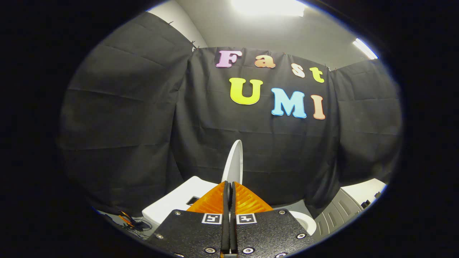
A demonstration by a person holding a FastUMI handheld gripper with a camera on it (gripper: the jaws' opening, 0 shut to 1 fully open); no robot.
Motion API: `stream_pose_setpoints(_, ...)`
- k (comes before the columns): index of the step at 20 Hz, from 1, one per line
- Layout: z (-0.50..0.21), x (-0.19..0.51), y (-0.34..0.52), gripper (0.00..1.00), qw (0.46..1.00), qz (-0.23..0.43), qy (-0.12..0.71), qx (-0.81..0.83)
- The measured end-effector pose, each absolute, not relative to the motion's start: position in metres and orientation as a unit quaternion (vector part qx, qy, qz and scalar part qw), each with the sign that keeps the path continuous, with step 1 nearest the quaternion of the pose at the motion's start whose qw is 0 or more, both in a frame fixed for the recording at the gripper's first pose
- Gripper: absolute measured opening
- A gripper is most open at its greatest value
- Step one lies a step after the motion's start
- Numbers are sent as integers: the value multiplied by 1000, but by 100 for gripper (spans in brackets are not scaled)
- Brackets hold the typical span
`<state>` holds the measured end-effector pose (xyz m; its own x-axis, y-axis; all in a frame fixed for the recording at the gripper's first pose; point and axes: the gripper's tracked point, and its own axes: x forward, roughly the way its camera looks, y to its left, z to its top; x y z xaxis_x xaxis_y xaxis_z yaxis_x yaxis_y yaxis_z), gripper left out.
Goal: Open the toilet lid.
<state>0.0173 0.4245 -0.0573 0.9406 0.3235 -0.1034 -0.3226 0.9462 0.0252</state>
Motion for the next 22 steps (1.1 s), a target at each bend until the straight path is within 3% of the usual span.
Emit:
stream_pose_setpoints(13, -60, 9, 465, 1, 972, 220, 63, 50)
stream_pose_setpoints(16, -58, 6, 471, 7, 966, 242, 59, 69)
stream_pose_setpoints(19, -55, -3, 476, 29, 947, 294, 58, 114)
stream_pose_setpoints(22, -51, -3, 451, 74, 946, 285, 49, 148)
